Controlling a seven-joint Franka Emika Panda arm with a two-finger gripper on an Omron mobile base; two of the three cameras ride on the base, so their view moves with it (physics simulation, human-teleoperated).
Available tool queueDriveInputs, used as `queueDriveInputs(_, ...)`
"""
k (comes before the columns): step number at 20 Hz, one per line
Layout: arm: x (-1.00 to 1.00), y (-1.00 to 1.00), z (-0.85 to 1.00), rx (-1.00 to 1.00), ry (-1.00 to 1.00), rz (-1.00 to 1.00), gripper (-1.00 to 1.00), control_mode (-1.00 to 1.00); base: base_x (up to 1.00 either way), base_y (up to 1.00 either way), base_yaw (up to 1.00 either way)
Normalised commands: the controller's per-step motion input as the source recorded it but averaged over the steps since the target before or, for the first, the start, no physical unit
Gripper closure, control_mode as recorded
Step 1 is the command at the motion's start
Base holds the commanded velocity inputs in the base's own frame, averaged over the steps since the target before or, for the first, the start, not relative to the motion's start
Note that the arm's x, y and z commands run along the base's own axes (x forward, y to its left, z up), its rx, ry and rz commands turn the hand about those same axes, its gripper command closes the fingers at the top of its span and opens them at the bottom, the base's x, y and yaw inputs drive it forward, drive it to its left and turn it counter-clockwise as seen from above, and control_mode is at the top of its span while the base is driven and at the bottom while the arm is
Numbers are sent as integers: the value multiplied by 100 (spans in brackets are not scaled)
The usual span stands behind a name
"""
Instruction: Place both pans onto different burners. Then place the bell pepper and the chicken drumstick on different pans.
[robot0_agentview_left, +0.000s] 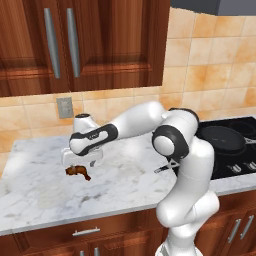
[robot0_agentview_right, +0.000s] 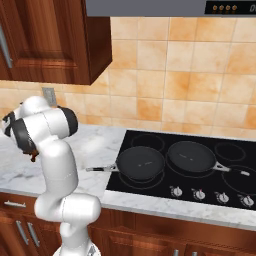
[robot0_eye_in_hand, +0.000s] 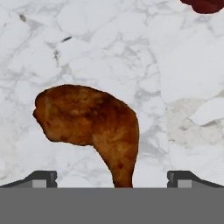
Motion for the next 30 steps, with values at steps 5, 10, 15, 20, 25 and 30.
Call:
queueDriveInputs(5,13,0,-25,0,0,0,-100,-100,0,0,0)
queueDriveInputs(10,18,3,-17,0,0,0,-100,-100,0,0,0)
queueDriveInputs(15,12,4,-24,0,0,0,-100,-100,0,0,0)
queueDriveInputs(20,4,4,-21,0,0,0,-100,-100,0,0,0)
queueDriveInputs(25,0,0,-19,0,0,1,-100,-100,0,0,0)
queueDriveInputs(30,-1,-1,-1,0,0,8,-100,-100,0,0,0)
